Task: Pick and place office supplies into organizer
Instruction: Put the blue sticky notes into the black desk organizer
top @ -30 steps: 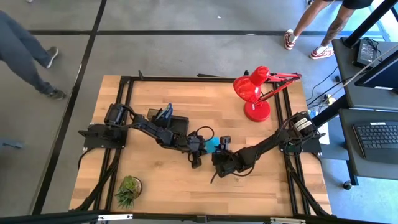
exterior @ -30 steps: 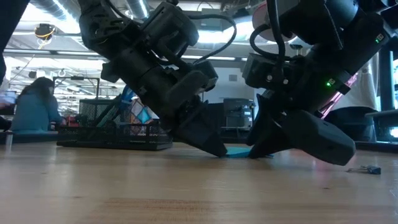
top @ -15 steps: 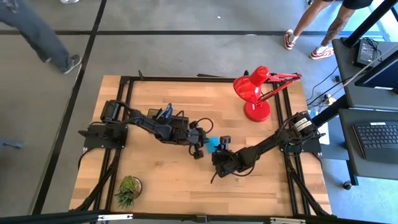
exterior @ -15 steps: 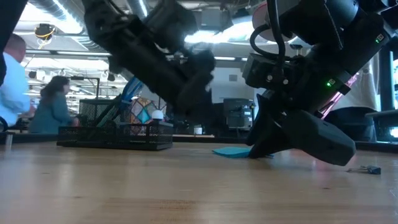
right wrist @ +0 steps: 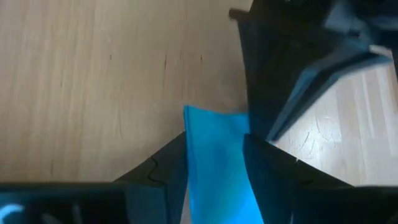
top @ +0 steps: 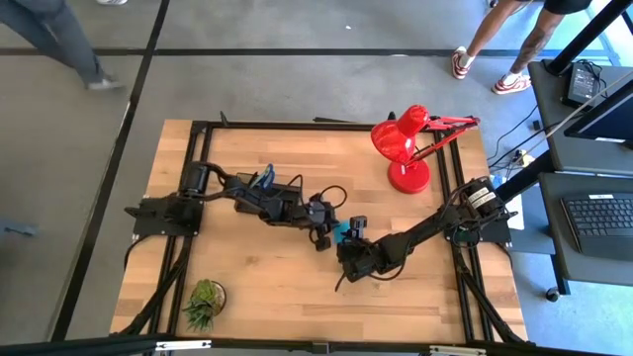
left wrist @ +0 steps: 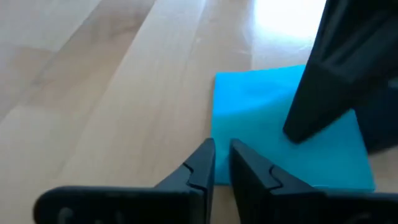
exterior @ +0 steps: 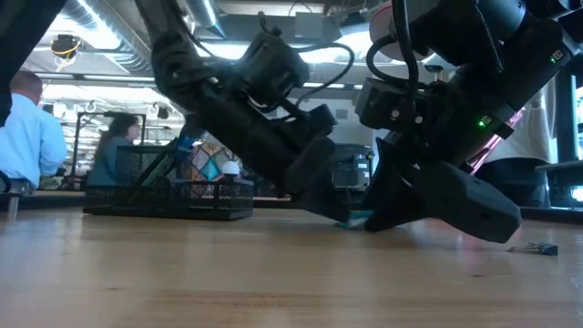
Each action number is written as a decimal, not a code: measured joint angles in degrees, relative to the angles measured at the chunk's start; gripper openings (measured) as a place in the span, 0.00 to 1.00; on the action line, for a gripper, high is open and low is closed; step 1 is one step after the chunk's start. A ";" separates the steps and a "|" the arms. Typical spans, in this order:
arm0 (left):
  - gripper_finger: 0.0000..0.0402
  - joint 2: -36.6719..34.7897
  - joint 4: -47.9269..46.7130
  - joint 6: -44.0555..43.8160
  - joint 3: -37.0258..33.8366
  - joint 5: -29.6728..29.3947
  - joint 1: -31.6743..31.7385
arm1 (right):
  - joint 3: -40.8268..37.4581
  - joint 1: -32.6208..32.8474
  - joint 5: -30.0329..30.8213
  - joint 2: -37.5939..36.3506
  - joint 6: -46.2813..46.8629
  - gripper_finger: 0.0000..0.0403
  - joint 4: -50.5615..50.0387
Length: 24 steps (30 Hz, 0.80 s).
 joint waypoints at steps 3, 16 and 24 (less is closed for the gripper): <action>0.11 2.26 -0.25 0.02 2.00 2.00 0.00 | 0.00 0.02 0.00 0.00 0.00 0.38 0.01; 0.11 3.71 -1.56 -0.03 3.69 3.55 0.00 | 0.37 3.25 1.29 0.07 0.26 0.38 -4.60; 0.11 3.71 -1.58 -0.08 3.65 4.04 0.00 | 4.58 4.55 0.86 0.35 0.18 0.38 -14.93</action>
